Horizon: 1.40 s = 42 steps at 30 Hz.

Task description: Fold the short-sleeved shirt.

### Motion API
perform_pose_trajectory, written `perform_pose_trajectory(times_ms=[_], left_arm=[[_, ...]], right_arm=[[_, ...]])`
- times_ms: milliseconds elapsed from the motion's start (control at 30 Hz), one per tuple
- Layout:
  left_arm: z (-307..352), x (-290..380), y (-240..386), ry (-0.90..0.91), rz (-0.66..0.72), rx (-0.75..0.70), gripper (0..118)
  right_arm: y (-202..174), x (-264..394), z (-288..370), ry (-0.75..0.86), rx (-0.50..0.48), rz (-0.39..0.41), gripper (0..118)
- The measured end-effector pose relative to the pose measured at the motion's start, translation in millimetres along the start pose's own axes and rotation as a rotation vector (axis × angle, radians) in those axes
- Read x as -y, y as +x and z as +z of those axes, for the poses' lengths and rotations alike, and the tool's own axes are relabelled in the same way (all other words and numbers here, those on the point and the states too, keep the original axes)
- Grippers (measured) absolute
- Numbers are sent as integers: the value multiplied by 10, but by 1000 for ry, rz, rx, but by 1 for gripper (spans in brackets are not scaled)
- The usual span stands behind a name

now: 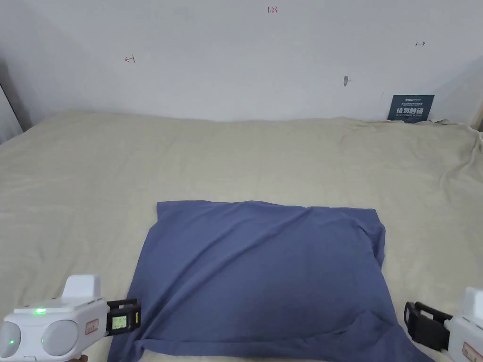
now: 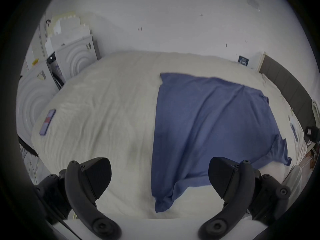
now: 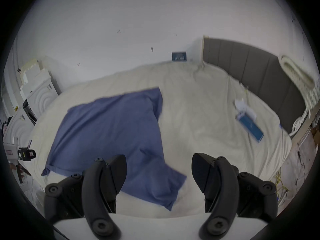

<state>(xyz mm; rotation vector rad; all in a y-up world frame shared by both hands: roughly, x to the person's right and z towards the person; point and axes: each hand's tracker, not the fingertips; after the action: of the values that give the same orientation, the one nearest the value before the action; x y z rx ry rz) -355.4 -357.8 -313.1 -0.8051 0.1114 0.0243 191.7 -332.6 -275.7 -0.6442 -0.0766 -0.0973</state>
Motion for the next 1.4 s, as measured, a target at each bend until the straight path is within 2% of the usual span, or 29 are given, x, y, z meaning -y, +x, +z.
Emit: perform_pose_trajectory(times_ms=[167, 267, 333, 367, 500, 533, 600, 667, 933, 1167, 1267, 1333, 1367, 1400], left_arm=[[152, -162, 56, 111, -5, -16, 115], [234, -184, 98, 199, 17, 2, 107], [275, -178, 141, 252, 16, 6, 91], [288, -163, 165, 279, 13, 7, 82], [320, -96, 253, 340, -4, 30, 29], [310, -63, 271, 358, -11, 31, 29], [324, -15, 314, 379, -22, 40, 19], [328, 21, 329, 385, -27, 70, 0], [344, 58, 324, 338, -15, 86, 0], [69, 76, 176, -16, 43, 98, 0], [-105, 186, 118, -111, 46, 75, 0], [-205, 271, 52, -163, 70, 96, 16], [-243, 309, 24, -174, 87, 97, 32], [-273, 338, 14, -189, 91, 99, 58]], right_arm=[[-141, -224, 208, 130, 29, 55, 81], [-246, -260, 287, 193, 46, 82, 80], [-236, -255, 263, 237, 46, 84, 78], [-254, -248, 274, 250, 52, 91, 72], [-320, -217, 308, 304, 65, 103, 12], [-332, -204, 317, 316, 64, 106, 12], [-355, -187, 335, 340, 68, 110, 4], [-369, -167, 357, 359, 65, 121, 1], [-388, -159, 388, 386, 58, 120, 0], [-385, -143, 357, 362, 44, 115, 0], [-389, -135, 342, 351, 38, 111, 0], [-394, -130, 332, 345, 38, 116, 0], [-396, -126, 325, 341, 37, 120, 0], [-397, -122, 321, 338, 37, 121, 0]])
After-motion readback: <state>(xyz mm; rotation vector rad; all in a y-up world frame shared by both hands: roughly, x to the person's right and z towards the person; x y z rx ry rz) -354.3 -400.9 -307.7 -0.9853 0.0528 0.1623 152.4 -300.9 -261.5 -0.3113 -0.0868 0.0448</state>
